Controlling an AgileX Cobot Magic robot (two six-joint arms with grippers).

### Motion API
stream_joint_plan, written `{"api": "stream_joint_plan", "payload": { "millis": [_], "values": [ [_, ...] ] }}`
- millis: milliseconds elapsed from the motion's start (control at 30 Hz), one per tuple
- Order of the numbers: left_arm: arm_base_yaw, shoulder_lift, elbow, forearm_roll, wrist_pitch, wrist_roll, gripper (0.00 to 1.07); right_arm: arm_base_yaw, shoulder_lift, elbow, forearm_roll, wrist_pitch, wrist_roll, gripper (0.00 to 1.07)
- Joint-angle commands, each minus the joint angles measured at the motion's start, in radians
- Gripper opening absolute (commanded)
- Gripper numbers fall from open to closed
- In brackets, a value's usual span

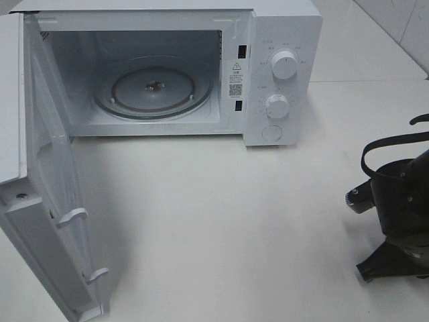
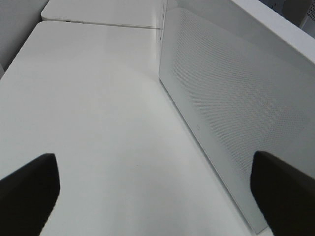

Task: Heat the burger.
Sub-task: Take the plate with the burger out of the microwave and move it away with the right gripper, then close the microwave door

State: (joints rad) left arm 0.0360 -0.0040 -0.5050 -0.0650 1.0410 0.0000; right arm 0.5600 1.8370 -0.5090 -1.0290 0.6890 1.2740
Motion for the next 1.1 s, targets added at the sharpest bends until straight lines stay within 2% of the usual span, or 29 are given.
{"api": "stream_joint_plan", "payload": {
  "millis": [33, 67, 133, 167, 233, 300, 500, 567, 667, 733, 867, 933, 1033, 1100],
  "values": [
    [0.003, -0.022, 0.001, -0.004, -0.005, 0.000, 0.98, -0.002, 0.014, 0.002, 0.025, -0.028, 0.005, 0.20],
    [0.003, -0.022, 0.001, -0.004, -0.005, 0.000, 0.98, -0.002, 0.014, 0.002, 0.041, -0.027, -0.004, 0.28],
    [0.003, -0.022, 0.001, -0.004, -0.005, 0.000, 0.98, -0.001, 0.014, 0.002, 0.051, -0.027, -0.012, 0.32],
    [0.003, -0.022, 0.001, -0.004, -0.005, 0.000, 0.98, -0.001, 0.011, 0.002, 0.073, -0.025, -0.026, 0.41],
    [0.003, -0.022, 0.001, -0.004, -0.005, 0.000, 0.98, -0.001, 0.008, 0.002, 0.079, -0.025, -0.031, 0.44],
    [0.003, -0.022, 0.001, -0.004, -0.005, 0.000, 0.98, -0.001, -0.017, 0.002, 0.101, -0.025, -0.053, 0.53],
    [0.003, -0.022, 0.001, -0.004, -0.005, 0.000, 0.98, -0.001, -0.110, 0.002, 0.140, -0.025, -0.103, 0.56],
    [0.003, -0.022, 0.001, -0.004, -0.005, 0.000, 0.98, -0.001, -0.198, 0.002, 0.205, -0.026, -0.164, 0.56],
    [0.003, -0.022, 0.001, -0.004, -0.005, 0.000, 0.98, -0.001, -0.221, 0.002, 0.226, -0.026, -0.191, 0.56],
    [0.003, -0.022, 0.001, -0.004, -0.005, 0.000, 0.98, -0.001, -0.287, 0.002, 0.286, -0.025, -0.276, 0.56],
    [0.003, -0.022, 0.001, -0.004, -0.005, 0.000, 0.98, -0.001, -0.353, 0.002, 0.330, -0.009, -0.331, 0.56],
    [0.003, -0.022, 0.001, -0.004, -0.005, 0.000, 0.98, -0.001, -0.445, 0.002, 0.374, 0.012, -0.395, 0.56],
    [0.003, -0.022, 0.001, -0.004, -0.005, 0.000, 0.98, -0.001, -0.470, 0.000, 0.394, 0.015, -0.419, 0.56],
    [0.003, -0.022, 0.001, -0.004, -0.005, 0.000, 0.98, -0.001, -0.554, -0.003, 0.478, 0.018, -0.571, 0.62]
  ]
}}
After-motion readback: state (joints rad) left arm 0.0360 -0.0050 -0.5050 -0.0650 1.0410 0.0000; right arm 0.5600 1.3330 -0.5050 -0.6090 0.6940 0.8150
